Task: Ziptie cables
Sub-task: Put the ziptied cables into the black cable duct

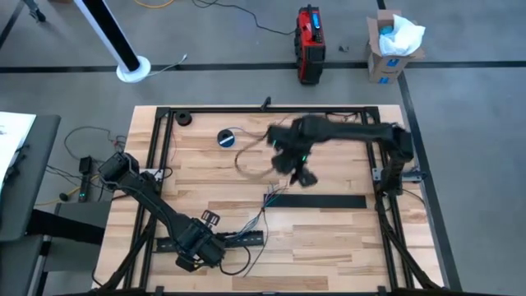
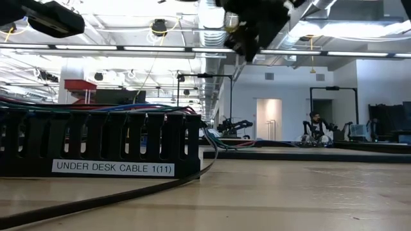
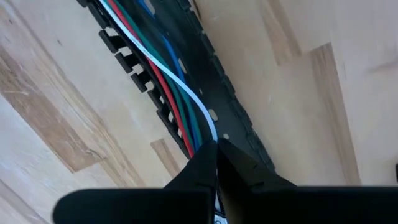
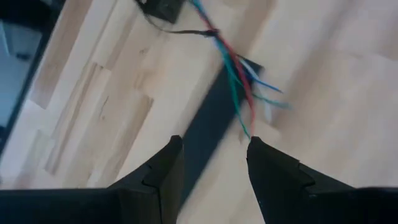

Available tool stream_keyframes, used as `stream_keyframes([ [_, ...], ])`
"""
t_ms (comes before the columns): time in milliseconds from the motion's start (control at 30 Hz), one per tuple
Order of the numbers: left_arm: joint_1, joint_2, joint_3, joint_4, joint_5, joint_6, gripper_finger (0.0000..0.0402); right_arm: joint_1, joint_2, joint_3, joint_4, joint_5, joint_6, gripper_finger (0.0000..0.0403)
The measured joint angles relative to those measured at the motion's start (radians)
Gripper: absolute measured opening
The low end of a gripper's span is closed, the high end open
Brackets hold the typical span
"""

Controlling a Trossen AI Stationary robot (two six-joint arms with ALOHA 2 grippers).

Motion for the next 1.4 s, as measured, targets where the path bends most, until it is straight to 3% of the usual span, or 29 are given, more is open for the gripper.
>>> stream_keyframes([
  [300,-0.008,0.000,0.000,0.004,0.002,-0.022,0.0000,0.138,0.121,-0.014,0.236,-0.032,-0.079,0.0182],
  [633,-0.008,0.000,0.000,0.007,0.002,-0.022,0.0000,0.131,0.245,-0.017,0.466,-0.034,-0.080,0.0216],
  [1033,-0.008,0.000,0.001,0.013,0.001,-0.016,0.0000,0.137,0.308,-0.015,0.452,-0.082,-0.077,0.0215],
  [1167,-0.008,0.000,0.001,0.013,0.000,-0.020,0.0000,0.132,0.308,-0.015,0.468,-0.066,-0.065,0.0175],
  [1400,-0.008,0.000,0.001,0.012,-0.001,-0.016,0.0000,0.110,0.308,-0.015,0.480,-0.081,-0.028,0.0018],
])
